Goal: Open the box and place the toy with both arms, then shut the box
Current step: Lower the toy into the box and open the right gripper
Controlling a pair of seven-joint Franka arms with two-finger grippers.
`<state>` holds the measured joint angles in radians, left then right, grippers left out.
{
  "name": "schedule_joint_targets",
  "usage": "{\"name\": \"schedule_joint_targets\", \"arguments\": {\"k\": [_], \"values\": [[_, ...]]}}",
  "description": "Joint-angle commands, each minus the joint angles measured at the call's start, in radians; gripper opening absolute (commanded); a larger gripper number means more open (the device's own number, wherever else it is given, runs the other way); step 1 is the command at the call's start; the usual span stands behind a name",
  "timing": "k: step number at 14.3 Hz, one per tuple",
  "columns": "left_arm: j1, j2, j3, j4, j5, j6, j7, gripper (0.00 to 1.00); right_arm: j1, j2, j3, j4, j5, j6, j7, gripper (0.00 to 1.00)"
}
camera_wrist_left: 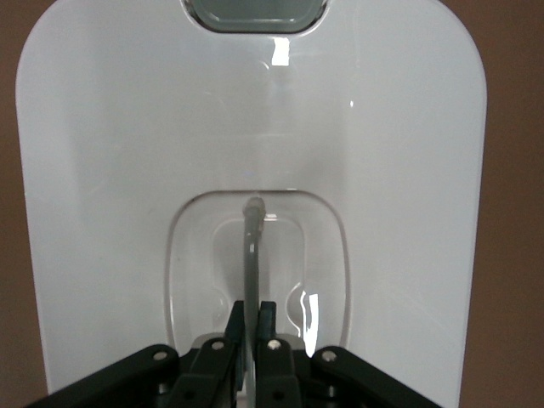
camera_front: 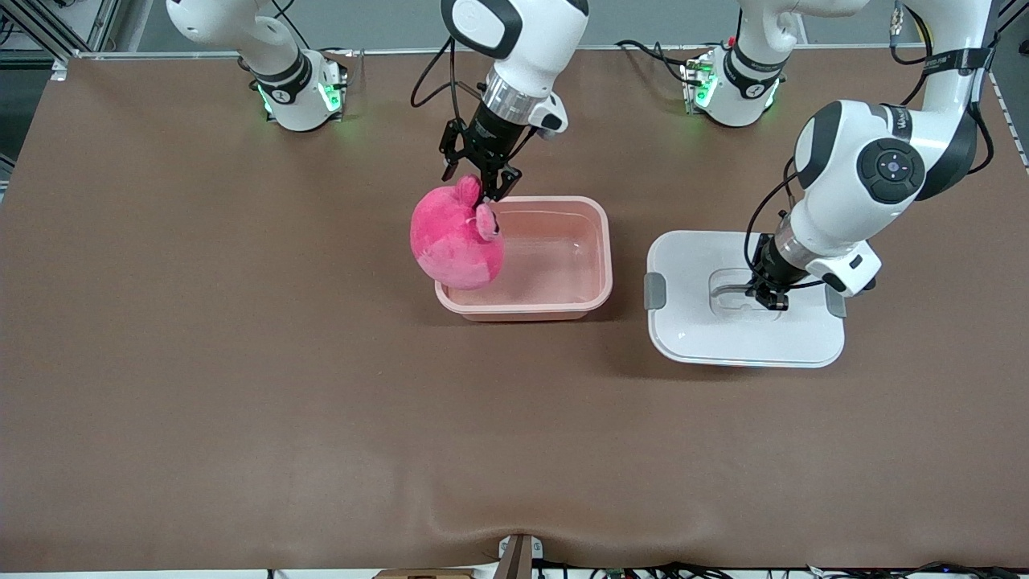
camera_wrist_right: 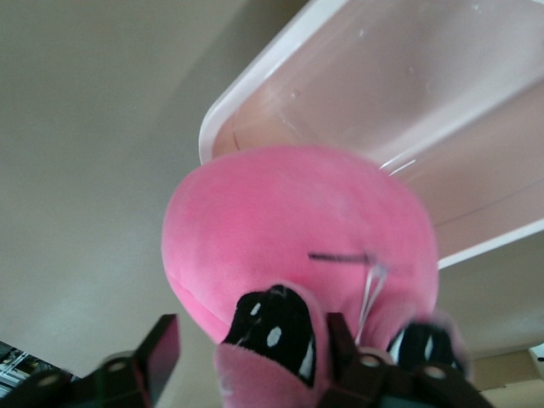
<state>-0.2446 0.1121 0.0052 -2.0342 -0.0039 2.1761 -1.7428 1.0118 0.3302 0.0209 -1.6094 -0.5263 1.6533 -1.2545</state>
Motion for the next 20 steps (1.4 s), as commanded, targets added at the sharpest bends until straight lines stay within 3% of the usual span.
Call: {"name": "schedule_joint_targets", "arguments": {"k": [1, 14, 20], "values": [[0.005, -0.028, -0.002, -0.026, 0.008, 0.016, 0.026, 0.00, -0.002, -0.002, -0.006, 0.032, -0.018, -0.015, 0.006, 1.00], [0.005, -0.020, -0.004, -0.026, 0.008, 0.016, 0.045, 0.00, -0.114, -0.008, -0.001, 0.062, 0.026, -0.052, -0.008, 1.00], [-0.008, -0.026, -0.010, -0.023, 0.005, 0.011, 0.025, 0.00, -0.295, -0.023, -0.002, 0.060, 0.202, -0.052, -0.002, 1.00]]}}
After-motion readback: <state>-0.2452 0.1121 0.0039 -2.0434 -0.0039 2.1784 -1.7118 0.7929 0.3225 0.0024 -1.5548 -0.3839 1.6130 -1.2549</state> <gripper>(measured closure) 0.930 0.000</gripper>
